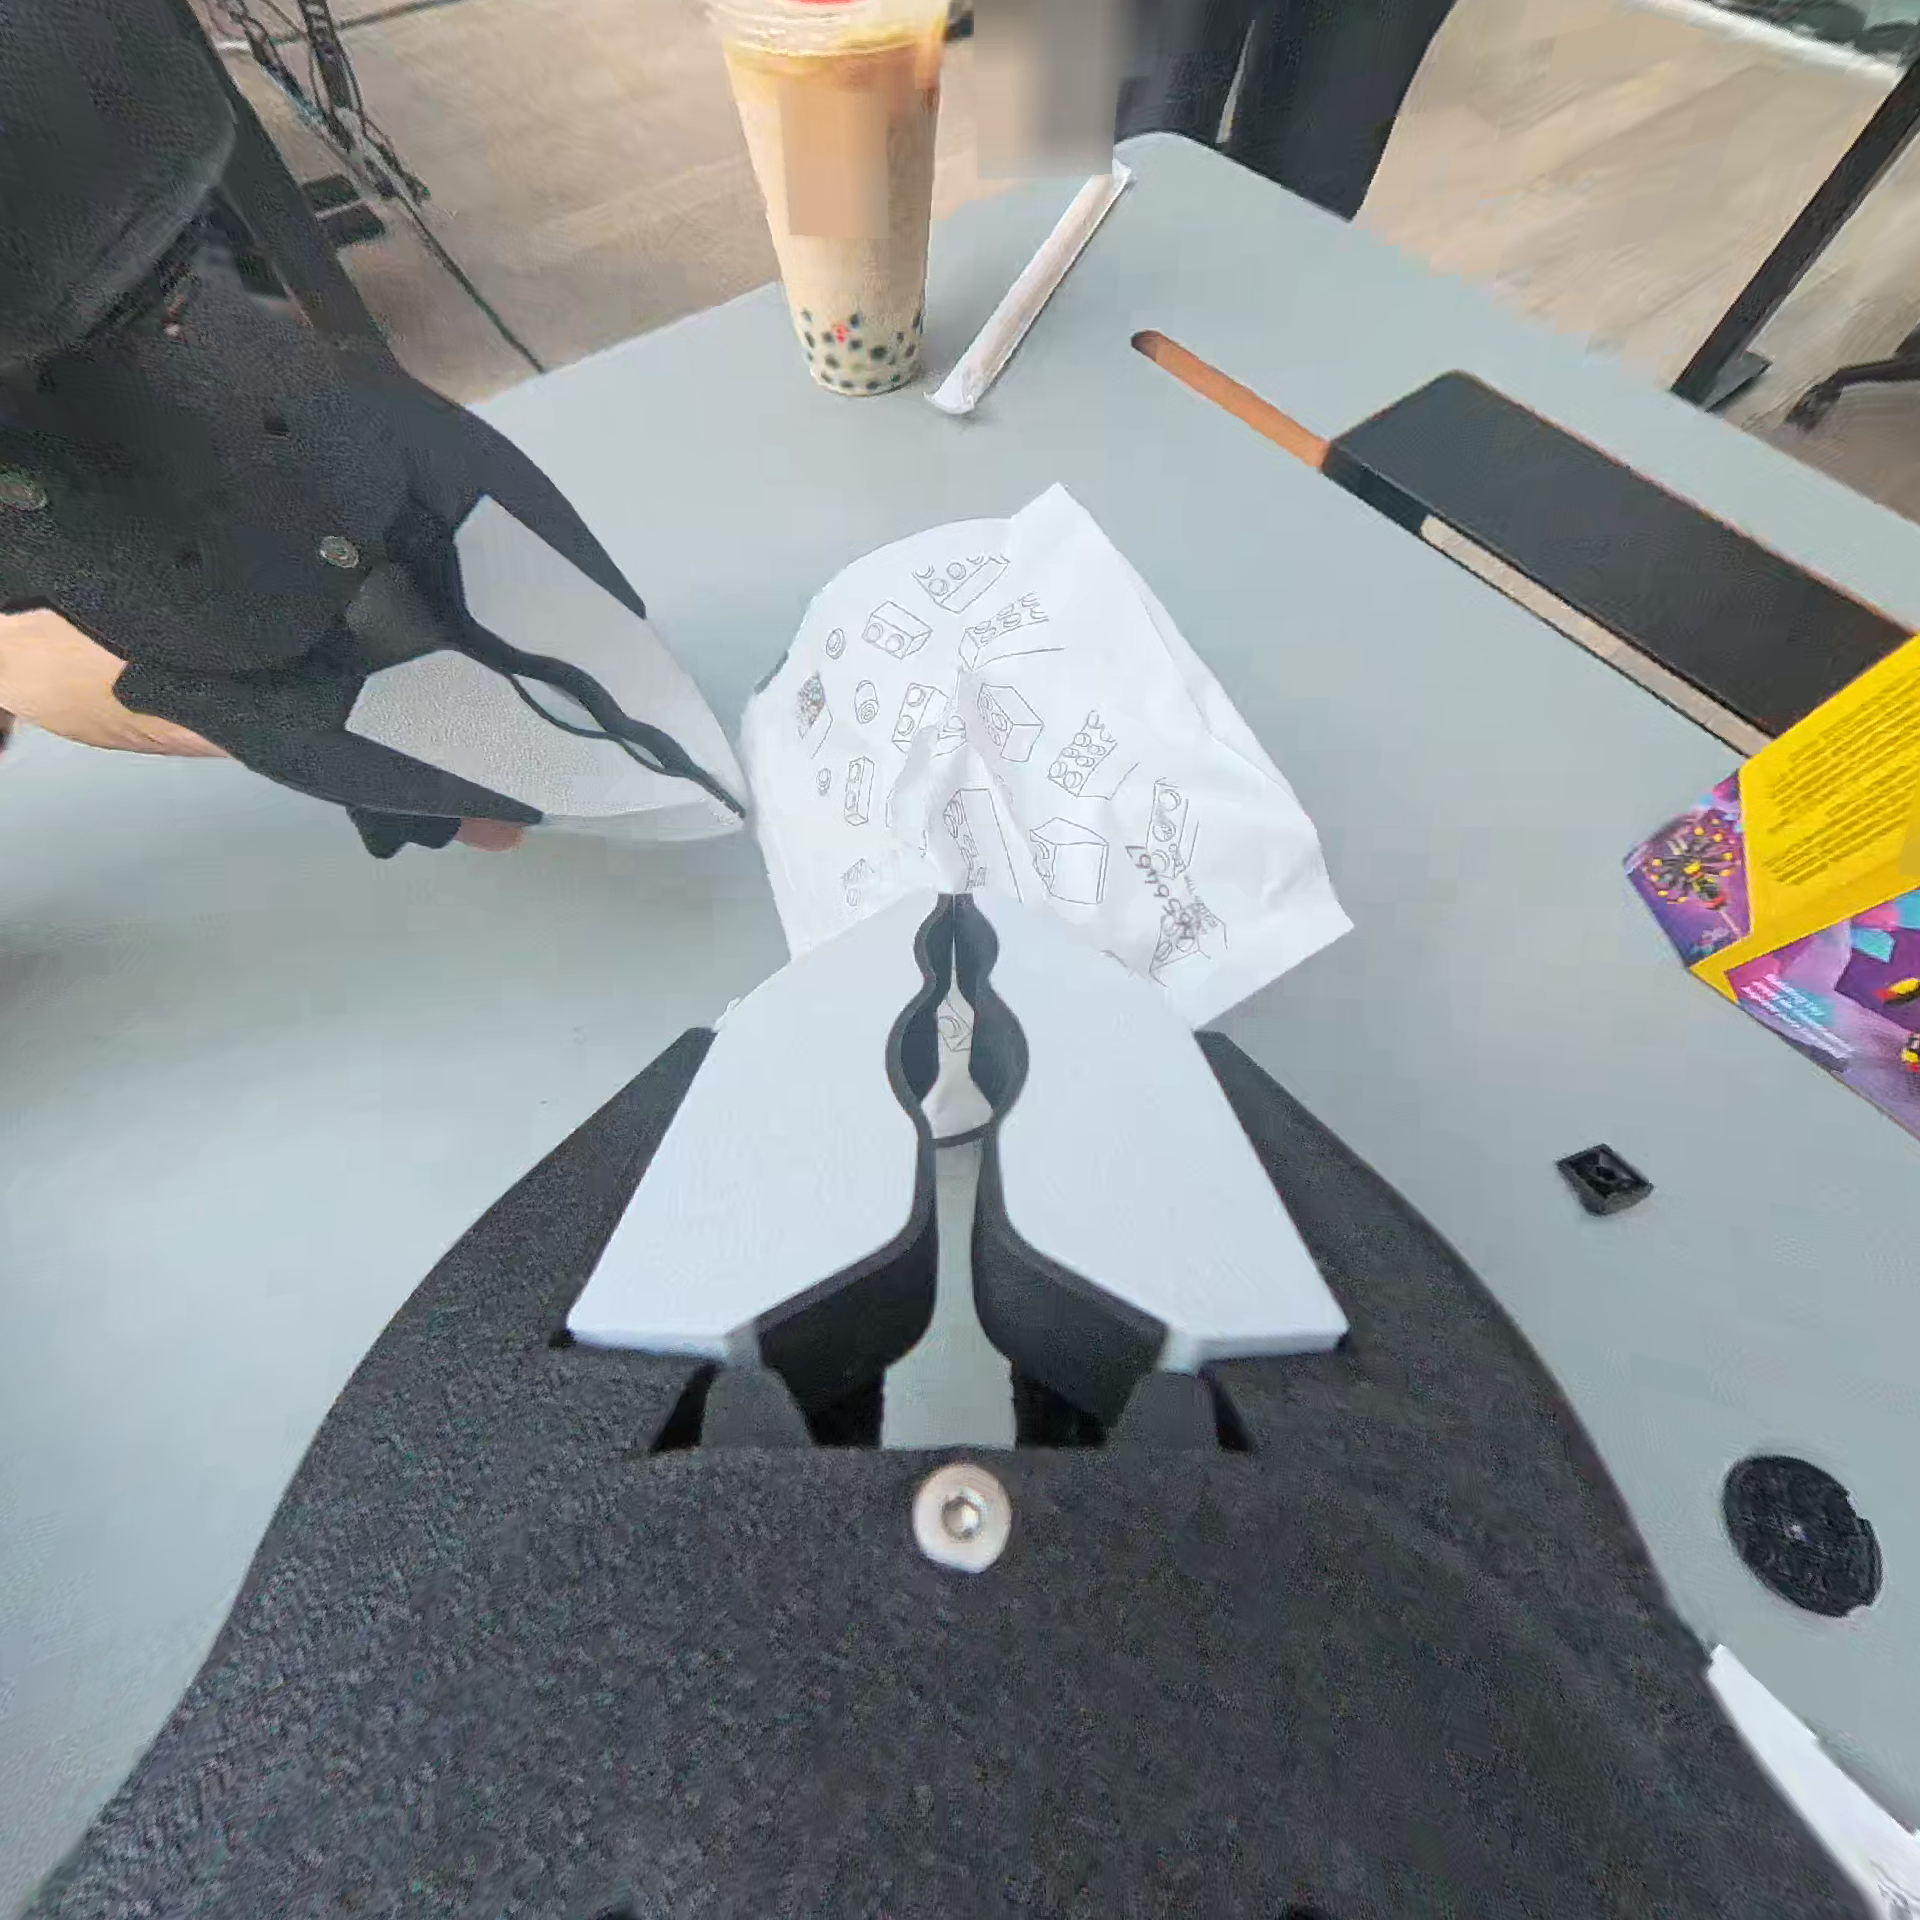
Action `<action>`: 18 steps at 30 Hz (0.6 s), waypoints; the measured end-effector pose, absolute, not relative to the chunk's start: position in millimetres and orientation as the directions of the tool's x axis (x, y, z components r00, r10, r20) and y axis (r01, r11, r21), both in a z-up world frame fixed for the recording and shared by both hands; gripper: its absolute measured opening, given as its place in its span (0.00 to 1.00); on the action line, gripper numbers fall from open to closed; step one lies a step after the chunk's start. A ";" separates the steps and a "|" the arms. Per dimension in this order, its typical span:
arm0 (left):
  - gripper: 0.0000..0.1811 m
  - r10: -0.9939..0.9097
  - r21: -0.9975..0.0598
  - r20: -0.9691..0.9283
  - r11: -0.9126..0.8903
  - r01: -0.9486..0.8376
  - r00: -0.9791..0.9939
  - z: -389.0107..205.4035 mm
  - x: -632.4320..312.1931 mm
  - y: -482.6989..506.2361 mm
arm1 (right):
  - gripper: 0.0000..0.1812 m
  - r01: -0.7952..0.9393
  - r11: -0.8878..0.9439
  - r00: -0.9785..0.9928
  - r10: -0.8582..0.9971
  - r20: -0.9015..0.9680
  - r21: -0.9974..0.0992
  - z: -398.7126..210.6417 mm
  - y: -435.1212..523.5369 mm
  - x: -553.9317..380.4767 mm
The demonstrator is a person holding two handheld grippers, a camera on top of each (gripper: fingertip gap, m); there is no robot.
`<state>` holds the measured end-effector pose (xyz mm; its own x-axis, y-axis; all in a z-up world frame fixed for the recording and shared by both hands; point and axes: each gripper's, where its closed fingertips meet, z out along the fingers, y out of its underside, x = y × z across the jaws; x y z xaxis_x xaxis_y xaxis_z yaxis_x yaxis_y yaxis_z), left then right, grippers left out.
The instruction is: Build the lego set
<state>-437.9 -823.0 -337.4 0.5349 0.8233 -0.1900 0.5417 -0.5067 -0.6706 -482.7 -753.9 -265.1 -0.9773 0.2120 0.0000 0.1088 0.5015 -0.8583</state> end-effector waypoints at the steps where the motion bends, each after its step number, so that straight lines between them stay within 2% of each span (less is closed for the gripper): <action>1: 0.00 0.823 -0.698 -0.209 -0.504 0.508 0.529 -326.3 -438.9 -824.8 | 0.00 0.031 0.467 -0.968 0.233 0.089 -0.884 -252.2 -752.1 -483.9; 3: 0.00 0.850 -0.753 -0.225 -0.462 0.468 0.477 -300.8 -437.9 -833.2 | 0.00 -0.105 0.364 -0.916 0.327 0.233 -0.925 -226.8 -741.4 -494.6; 8: 0.00 0.884 -0.804 -0.248 -0.416 0.425 0.396 -270.1 -426.5 -849.6 | 0.00 -0.188 0.180 -0.829 0.498 0.254 -0.966 -165.5 -680.9 -532.1; 11: 0.00 0.877 -0.780 -0.267 -0.440 0.444 0.400 -277.6 -420.5 -848.8 | 0.00 -0.256 0.182 -0.747 0.586 0.314 -0.949 -126.2 -622.7 -561.9; 13: 0.00 0.871 -0.778 -0.257 -0.443 0.445 0.418 -282.3 -419.6 -842.7 | 0.00 -0.234 0.131 -0.753 0.603 0.265 -0.963 -109.1 -591.2 -574.1; 15: 0.00 0.863 -0.773 -0.249 -0.451 0.446 0.440 -288.0 -422.5 -835.3 | 0.00 -0.215 0.193 -0.769 0.571 0.288 -0.957 -117.7 -587.2 -577.0; 18: 0.00 0.844 -0.760 -0.248 -0.474 0.444 0.476 -295.8 -430.0 -822.7 | 0.00 -0.169 0.237 -0.728 0.625 0.283 -0.957 -124.8 -553.7 -600.7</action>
<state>-430.0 -822.7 -295.8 0.4763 0.8437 -0.2476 0.4443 -0.4739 -0.7603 -600.7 -553.7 -124.8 -0.7277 0.6247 0.2832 -0.1689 0.2370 -0.9567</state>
